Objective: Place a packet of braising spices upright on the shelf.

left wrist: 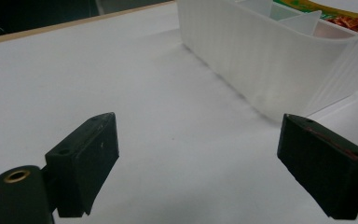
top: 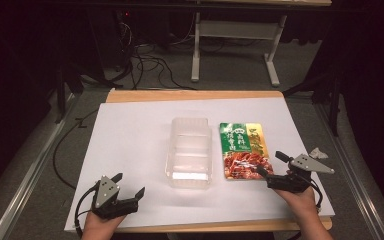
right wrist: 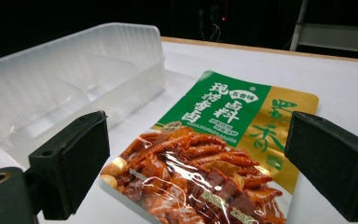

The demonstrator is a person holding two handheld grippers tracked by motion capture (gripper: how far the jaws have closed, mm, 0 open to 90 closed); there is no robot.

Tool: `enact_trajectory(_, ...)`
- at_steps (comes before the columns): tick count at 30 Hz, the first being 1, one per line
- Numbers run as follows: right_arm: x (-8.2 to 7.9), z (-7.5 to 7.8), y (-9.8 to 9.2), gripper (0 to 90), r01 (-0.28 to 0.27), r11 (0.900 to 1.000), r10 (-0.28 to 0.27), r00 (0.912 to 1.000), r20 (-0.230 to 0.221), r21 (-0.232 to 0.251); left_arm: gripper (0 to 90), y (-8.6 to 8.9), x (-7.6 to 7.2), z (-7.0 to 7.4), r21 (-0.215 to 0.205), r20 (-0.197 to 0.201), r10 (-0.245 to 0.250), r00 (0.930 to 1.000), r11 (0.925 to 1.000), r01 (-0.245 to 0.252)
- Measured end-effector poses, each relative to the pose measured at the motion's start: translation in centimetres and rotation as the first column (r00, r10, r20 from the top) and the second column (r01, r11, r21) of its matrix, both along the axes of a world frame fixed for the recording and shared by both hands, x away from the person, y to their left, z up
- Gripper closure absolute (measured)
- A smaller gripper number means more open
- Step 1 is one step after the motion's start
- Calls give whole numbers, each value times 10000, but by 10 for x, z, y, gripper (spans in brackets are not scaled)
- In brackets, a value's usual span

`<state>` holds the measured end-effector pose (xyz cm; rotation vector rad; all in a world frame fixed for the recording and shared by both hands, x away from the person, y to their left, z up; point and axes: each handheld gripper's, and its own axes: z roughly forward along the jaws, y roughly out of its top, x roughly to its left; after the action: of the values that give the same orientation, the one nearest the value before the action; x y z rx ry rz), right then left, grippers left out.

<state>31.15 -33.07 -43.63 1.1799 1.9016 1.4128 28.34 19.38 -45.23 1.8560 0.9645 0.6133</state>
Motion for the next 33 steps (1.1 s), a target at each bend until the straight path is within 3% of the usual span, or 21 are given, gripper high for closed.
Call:
enact_trajectory(11, -5, 1, -7, 112, 176, 9997, -178, 9998, 128, 155, 130, -1, 4, -2, -83, -190, 123, 9997, 9999, -124)
enact_trajectory(22, 1, -1, -6, 146, 93, 9998, -93, 10000, 14, -196, 132, 2, 4, -2, 3, -110, 34, 9999, 10000, -34)
enact_trajectory(28, 8, -5, -12, 174, 444, 9988, -453, 9979, -461, -210, 132, 0, 5, -1, 127, -48, -89, 9999, 9999, 90)
enact_trajectory(33, 18, -12, -22, 191, 856, 9962, -869, 9835, -1586, -152, 132, -1, 4, -1, 169, 7, -111, 9999, 9998, 111)
